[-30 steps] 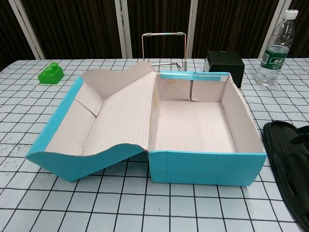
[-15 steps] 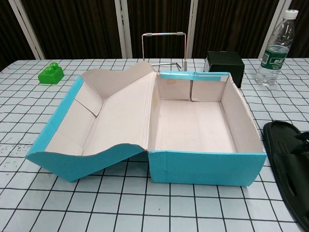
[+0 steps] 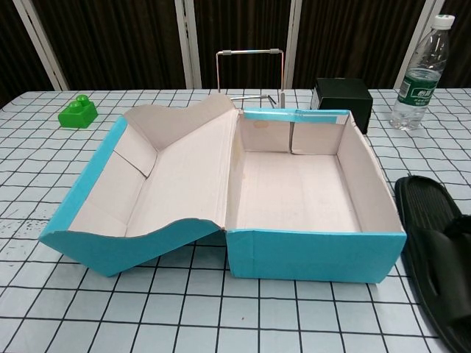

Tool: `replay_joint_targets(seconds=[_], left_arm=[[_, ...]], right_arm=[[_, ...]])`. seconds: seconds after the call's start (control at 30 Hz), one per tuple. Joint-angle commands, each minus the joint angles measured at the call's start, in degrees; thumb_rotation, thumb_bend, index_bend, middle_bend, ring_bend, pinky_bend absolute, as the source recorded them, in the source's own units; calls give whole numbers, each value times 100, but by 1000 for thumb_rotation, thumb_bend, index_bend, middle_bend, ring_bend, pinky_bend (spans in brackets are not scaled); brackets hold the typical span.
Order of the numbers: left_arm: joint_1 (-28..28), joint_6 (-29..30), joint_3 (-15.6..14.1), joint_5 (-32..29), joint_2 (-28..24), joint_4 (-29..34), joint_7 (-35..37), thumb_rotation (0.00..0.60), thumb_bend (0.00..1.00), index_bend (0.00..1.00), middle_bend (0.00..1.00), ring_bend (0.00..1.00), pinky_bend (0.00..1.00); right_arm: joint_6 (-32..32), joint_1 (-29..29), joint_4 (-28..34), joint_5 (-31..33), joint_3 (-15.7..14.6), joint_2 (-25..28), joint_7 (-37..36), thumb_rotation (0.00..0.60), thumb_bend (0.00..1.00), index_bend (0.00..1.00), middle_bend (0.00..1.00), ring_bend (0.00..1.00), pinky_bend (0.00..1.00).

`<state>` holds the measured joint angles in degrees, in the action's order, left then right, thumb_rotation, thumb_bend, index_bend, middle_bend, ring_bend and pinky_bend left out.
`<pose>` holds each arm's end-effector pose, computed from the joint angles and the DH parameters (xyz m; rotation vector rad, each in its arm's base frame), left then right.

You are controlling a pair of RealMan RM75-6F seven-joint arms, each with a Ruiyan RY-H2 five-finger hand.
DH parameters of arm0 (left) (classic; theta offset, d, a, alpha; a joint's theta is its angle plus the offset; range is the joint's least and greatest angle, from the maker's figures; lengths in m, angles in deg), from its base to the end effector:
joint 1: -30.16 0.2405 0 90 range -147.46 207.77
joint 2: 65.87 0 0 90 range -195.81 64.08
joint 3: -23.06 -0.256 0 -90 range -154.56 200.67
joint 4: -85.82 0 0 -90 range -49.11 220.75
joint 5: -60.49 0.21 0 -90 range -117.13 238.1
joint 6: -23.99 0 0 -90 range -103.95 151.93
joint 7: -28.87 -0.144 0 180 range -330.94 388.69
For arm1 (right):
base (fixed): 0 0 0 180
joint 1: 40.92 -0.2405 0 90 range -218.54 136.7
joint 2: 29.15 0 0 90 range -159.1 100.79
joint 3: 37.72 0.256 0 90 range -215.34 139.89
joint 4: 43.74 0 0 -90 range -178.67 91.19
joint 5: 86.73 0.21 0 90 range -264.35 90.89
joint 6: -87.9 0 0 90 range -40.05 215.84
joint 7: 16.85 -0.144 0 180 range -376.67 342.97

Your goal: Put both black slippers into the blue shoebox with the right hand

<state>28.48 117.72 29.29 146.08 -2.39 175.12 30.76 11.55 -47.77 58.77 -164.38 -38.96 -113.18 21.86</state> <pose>-0.3182 0.1736 0.1964 -1.2401 -0.7521 -0.9689 -0.2394 -0.1611 0.0184 1.6342 -0.9765 0.6449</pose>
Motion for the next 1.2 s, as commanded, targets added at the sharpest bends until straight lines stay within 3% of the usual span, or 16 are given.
replay_joint_targets(seconds=[0.03, 0.27, 0.7, 1.0, 1.2], left_arm=[[-1, -1, 1, -1, 0, -4, 5, 600, 705, 135, 9, 0, 22], [-2, -14, 4, -19, -2, -4, 8, 600, 705, 136, 8, 0, 22], [19, 20, -14, 11, -14, 44, -25, 600, 706, 137, 10, 0, 22], [17, 11, -8, 2, -17, 32, -10, 600, 706, 137, 10, 0, 22], [7, -21, 3, -28, -23, 14, 37, 600, 706, 137, 10, 0, 22]], right_arm=[[-23, -9, -74, -46, 2, -26, -93, 600, 317, 562, 409, 216, 228], [-152, -21, 126, -149, 63, 207, -201, 600, 357, 576, 416, 218, 228], [-288, -380, 1544, 138, 785, 1479, 381, 600, 358, 587, 417, 227, 228], [326, -1116, 2548, 1108, 1496, 2145, 519, 600, 359, 587, 417, 249, 228], [569, -1790, 2725, 1943, 1993, 2135, 621, 600, 359, 588, 417, 258, 228]])
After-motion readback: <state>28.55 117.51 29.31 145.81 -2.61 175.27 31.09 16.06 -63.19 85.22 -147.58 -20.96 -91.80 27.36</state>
